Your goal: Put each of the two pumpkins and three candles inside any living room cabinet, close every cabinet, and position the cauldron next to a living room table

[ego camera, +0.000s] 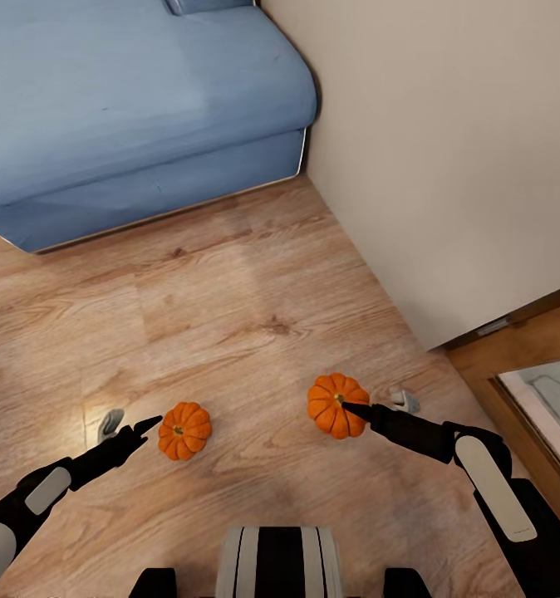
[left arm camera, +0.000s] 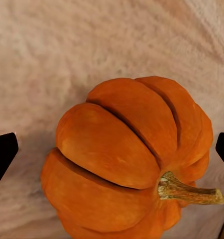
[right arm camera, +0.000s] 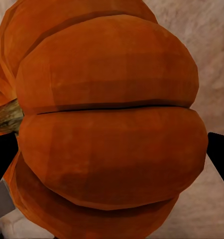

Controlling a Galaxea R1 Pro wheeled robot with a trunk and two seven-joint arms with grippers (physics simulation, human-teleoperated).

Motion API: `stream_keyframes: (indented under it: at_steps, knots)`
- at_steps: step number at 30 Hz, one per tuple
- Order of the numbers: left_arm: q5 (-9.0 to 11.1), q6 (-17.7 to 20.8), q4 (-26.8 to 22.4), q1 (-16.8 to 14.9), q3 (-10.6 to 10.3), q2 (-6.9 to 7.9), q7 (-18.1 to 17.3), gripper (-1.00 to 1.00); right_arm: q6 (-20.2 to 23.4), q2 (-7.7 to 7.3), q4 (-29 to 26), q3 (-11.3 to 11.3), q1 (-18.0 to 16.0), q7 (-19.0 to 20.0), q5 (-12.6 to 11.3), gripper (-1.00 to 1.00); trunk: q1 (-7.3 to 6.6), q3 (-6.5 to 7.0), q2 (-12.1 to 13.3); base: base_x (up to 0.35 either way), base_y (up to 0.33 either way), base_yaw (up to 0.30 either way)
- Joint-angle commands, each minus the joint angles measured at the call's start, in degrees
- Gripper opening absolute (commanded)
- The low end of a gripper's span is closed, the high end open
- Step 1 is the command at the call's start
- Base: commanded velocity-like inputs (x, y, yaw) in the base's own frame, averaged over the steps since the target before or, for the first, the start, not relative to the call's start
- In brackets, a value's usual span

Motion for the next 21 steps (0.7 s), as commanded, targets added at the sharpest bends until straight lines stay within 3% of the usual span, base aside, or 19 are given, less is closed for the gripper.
stream_keyframes:
  at_steps: [1, 14, 21]
  knots:
    - [0.6, 0.4, 0.0, 0.0, -0.2, 0.05, 0.0, 1.00, 0.2, -0.03, 0.0, 0.0, 0.0, 0.4, 0.3, -1.00, -0.01, -0.04, 0.0, 0.000, 0.000, 0.000]
    - [0.5, -1.7, -0.2, 0.0, -0.5, 0.05, 1.3, 1.00, 0.2, -0.03, 0.0, 0.1, 0.0, 0.4, 0.4, -1.00, -0.01, -0.04, 0.0, -0.001, 0.000, 0.000]
    - [0.5, -2.8, -0.2, 0.0, -1.1, 0.01, 1.4, 1.00, 0.2, -0.03, 0.1, 0.1, 0.0, 0.4, 0.3, -1.00, -0.01, -0.04, 0.0, -0.157, 0.000, 0.000]
